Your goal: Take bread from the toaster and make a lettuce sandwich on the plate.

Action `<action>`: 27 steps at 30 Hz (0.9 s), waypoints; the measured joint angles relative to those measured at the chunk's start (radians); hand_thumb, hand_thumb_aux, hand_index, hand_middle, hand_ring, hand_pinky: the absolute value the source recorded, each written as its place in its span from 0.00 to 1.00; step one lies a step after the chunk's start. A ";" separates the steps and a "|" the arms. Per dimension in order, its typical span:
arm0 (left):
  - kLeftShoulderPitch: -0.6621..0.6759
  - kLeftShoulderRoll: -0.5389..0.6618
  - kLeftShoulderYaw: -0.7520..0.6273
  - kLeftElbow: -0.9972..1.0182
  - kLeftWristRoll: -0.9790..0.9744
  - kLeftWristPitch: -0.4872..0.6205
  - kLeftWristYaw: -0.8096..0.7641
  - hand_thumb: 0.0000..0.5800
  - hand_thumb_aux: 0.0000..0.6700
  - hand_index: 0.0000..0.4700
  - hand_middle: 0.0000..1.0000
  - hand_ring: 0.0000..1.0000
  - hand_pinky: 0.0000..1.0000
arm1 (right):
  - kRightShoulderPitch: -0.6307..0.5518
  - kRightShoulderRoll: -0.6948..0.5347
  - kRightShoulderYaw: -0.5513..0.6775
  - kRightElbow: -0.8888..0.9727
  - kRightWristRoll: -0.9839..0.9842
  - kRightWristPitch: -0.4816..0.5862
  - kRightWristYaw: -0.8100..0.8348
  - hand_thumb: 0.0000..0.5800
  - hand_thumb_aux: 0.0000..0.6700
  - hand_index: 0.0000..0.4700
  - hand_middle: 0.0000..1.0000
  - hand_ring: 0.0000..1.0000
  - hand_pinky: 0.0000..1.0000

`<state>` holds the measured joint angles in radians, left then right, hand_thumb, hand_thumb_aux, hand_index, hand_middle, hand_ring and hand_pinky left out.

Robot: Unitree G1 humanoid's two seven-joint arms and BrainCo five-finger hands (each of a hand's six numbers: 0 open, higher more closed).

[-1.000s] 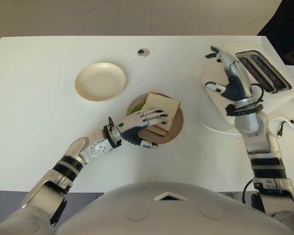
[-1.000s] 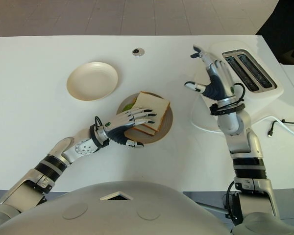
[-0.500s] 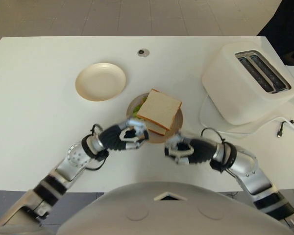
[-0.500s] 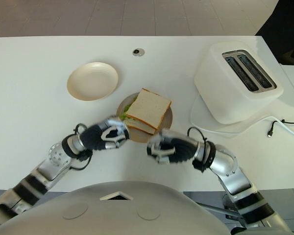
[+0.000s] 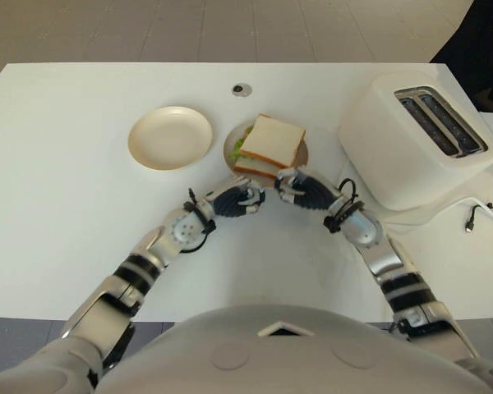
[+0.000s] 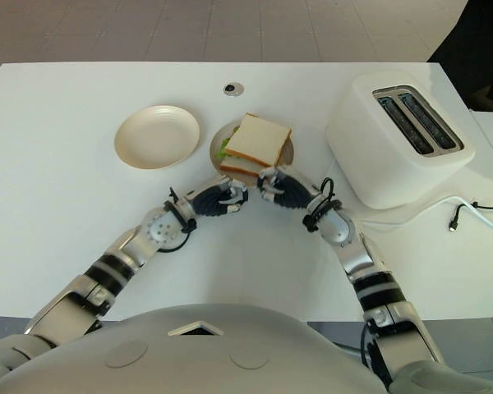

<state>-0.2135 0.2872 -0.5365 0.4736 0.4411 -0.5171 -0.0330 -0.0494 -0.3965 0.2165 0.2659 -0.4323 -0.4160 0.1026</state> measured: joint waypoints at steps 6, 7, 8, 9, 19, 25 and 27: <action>0.071 -0.014 0.096 0.008 -0.117 -0.149 0.044 0.00 0.00 0.00 0.00 0.00 0.00 | 0.046 0.040 -0.017 -0.008 0.129 -0.080 0.006 0.00 0.00 0.00 0.82 0.82 0.82; 0.125 -0.012 0.129 -0.059 -0.211 -0.210 0.033 0.00 0.00 0.00 0.00 0.00 0.00 | 0.076 0.042 -0.046 -0.066 0.214 -0.089 0.022 0.00 0.00 0.00 0.64 0.64 0.64; 0.176 -0.016 0.157 -0.121 -0.298 -0.247 0.026 0.00 0.00 0.00 0.00 0.00 0.00 | 0.095 0.046 -0.086 -0.123 0.286 -0.091 0.026 0.00 0.00 0.00 0.18 0.18 0.18; 0.212 -0.031 0.195 -0.181 -0.377 -0.267 0.028 0.00 0.00 0.00 0.00 0.00 0.00 | 0.105 0.050 -0.131 -0.182 0.347 -0.097 0.021 0.00 0.00 0.00 0.00 0.00 0.00; 0.135 -0.224 0.339 0.002 -0.400 -0.275 0.085 0.00 0.00 0.00 0.00 0.00 0.00 | 0.079 0.133 -0.196 0.007 0.128 -0.150 -0.271 0.00 0.00 0.00 0.00 0.00 0.00; 0.108 -0.270 0.396 0.049 -0.255 -0.399 0.241 0.00 0.00 0.00 0.00 0.00 0.00 | 0.074 0.176 -0.197 0.029 0.125 -0.207 -0.325 0.00 0.00 0.00 0.00 0.00 0.00; 0.103 -0.271 0.398 0.056 -0.225 -0.410 0.256 0.00 0.00 0.00 0.00 0.00 0.00 | 0.074 0.176 -0.195 0.029 0.111 -0.221 -0.336 0.00 0.00 0.00 0.00 0.00 0.00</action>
<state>-0.1109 0.0165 -0.1383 0.5298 0.2158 -0.9271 0.2225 0.0241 -0.2200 0.0220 0.2951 -0.3209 -0.6365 -0.2329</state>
